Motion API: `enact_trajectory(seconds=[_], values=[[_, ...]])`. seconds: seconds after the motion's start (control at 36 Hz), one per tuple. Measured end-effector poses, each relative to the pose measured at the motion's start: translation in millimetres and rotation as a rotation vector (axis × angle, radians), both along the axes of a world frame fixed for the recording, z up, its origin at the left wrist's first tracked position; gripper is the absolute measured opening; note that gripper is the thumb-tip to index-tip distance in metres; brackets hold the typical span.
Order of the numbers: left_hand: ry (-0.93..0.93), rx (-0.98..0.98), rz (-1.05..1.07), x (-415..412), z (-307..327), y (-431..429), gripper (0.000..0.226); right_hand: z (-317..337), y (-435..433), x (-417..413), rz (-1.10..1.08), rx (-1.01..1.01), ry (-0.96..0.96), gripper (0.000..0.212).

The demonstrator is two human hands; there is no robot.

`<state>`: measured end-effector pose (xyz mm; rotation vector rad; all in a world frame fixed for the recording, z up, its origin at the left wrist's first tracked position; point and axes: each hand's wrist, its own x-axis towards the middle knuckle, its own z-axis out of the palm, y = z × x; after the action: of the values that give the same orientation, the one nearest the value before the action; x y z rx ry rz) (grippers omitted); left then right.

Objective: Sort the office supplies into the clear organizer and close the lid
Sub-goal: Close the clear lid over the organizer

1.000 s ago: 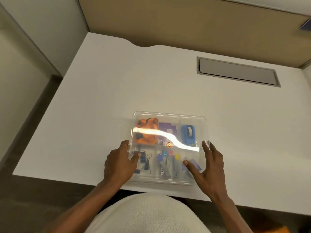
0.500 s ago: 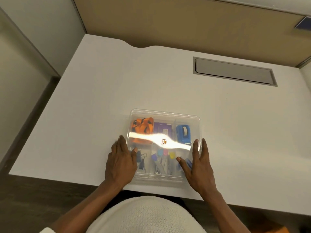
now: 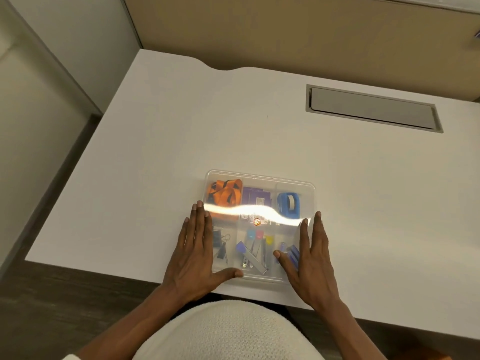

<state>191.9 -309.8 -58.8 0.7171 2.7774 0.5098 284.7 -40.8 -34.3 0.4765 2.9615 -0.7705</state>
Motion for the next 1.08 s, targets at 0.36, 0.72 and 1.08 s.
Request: enact_trajectory(seconds=[0.36, 0.72, 1.08], values=[[0.029, 0.011, -0.007, -12, -10, -3, 0.140, -8, 0, -9, -0.047, 0.083, 0.003, 0.093], [0.040, -0.060, 0.026, -33, -4, 8, 0.137, -28, 2, -9, 0.042, 0.205, 0.075, 0.095], [0.066, 0.021, -0.025, -41, -15, 13, 0.145, -22, 0, -13, -0.011, 0.143, 0.080, 0.096]])
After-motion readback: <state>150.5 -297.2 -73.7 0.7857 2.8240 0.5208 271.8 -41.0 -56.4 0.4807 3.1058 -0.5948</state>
